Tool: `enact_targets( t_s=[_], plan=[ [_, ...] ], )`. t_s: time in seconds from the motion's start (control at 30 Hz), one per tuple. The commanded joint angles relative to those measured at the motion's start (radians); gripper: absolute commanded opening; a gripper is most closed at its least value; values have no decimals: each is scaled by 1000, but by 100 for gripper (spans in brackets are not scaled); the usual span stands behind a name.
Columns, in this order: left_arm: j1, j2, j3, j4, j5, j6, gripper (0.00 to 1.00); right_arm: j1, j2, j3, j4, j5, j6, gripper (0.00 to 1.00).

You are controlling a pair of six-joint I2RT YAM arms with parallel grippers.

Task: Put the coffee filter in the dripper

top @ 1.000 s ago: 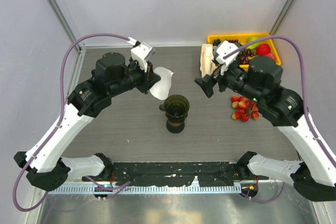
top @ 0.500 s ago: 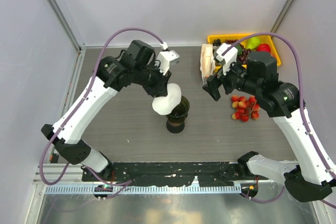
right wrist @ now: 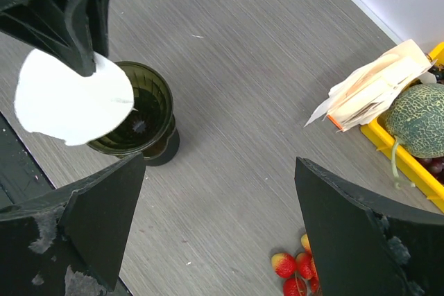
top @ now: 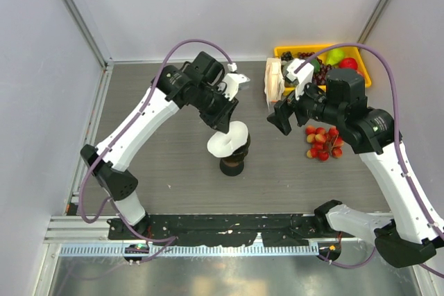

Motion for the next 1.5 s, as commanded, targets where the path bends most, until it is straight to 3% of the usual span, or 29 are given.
enact_targets(
  t_s=[0.0, 0.1, 0.2, 0.27, 0.43, 0.57, 0.7, 0.97, 1.23, 1.47],
  plan=[
    [4, 33, 67, -6, 45, -11, 33, -8, -22, -1, 19, -27, 22, 96],
    [4, 41, 81, -2, 39, -20, 58, -10, -22, 1, 17, -37, 19, 96],
    [16, 26, 105, -1, 31, -18, 68, -11, -22, 2, 12, -56, -16, 97],
    [48, -2, 110, 8, 51, -20, 68, -13, -19, 2, 8, -71, -49, 100],
    [137, -169, -104, 202, 92, -98, 64, 15, 34, 28, -4, -169, -120, 80],
    [245, -331, -339, 437, 218, -222, 62, 105, 80, 15, 58, -101, -168, 59],
    [317, -421, -522, 611, 283, -308, 59, 185, 160, 48, 75, -39, -214, 44],
    [444, -474, -568, 663, 315, -414, 58, 354, 304, 61, 63, 51, -312, 16],
    [570, -510, -614, 706, 410, -520, 58, 384, 386, 44, 48, 71, -373, 6],
    [610, -522, -631, 763, 463, -592, 58, 395, 424, 2, 16, 50, -451, 5]
  ],
)
